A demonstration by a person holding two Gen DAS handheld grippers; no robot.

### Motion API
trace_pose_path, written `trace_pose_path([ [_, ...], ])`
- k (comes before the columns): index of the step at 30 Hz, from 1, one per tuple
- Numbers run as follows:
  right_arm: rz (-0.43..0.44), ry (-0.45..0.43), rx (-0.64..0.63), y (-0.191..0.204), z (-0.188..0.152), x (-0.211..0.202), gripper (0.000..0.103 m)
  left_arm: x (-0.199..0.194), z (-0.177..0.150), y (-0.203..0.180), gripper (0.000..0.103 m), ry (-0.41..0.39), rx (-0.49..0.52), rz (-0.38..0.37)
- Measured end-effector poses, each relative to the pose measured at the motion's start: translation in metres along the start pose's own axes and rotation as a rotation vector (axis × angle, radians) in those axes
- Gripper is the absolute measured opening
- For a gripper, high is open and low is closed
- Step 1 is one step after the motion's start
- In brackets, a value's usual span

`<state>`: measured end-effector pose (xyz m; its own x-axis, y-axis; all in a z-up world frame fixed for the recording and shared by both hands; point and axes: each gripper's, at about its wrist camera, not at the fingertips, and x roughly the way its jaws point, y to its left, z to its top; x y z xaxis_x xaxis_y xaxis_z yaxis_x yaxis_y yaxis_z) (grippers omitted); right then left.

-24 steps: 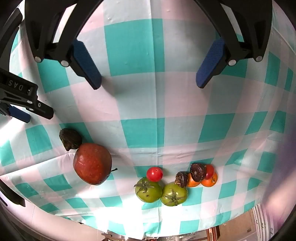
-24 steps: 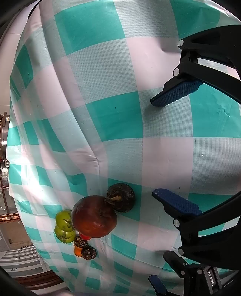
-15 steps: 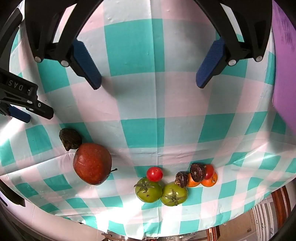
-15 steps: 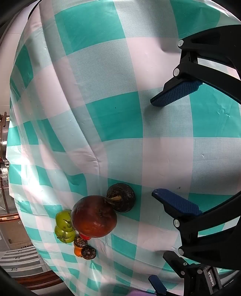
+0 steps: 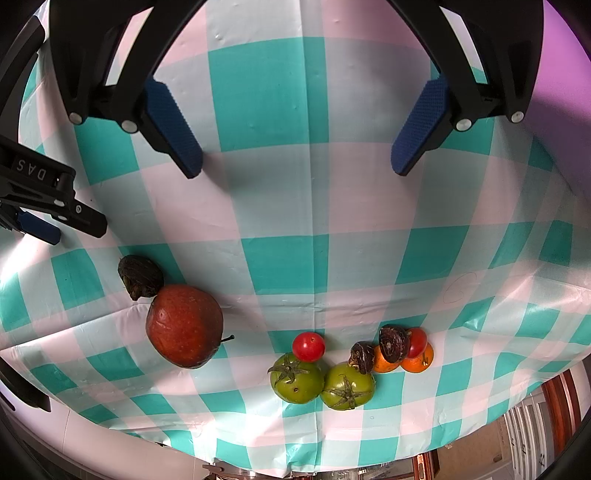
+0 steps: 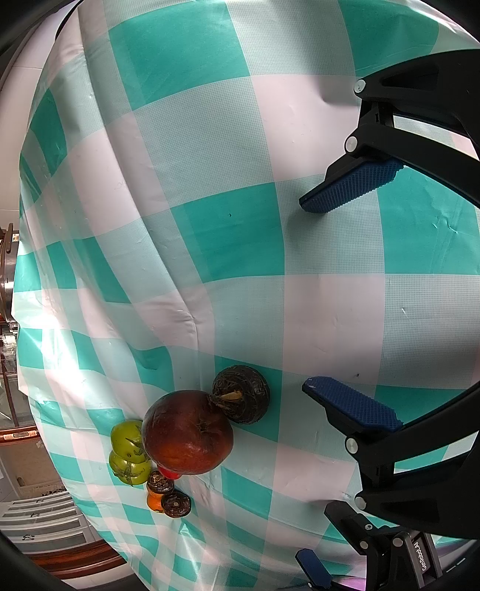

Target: Organize fruits

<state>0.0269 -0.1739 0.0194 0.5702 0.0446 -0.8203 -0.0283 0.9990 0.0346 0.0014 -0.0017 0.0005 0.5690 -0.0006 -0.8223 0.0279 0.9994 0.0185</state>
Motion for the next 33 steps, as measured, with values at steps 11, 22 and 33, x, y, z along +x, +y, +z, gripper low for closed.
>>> trace_pose_path([
  [11,0.0,-0.001,0.0,0.0003,-0.0001,-0.0006,0.088,-0.0013,-0.0023,0.002,0.102,-0.001,0.0,-0.001],
  [22,-0.001,-0.001,0.0,0.0005,-0.0003,-0.001,0.088,-0.0013,-0.0024,0.002,0.102,-0.001,0.0,-0.001],
  [33,-0.001,-0.001,0.0,0.0003,0.0001,-0.0007,0.088,-0.0014,-0.0026,0.002,0.102,-0.001,0.0,-0.001],
])
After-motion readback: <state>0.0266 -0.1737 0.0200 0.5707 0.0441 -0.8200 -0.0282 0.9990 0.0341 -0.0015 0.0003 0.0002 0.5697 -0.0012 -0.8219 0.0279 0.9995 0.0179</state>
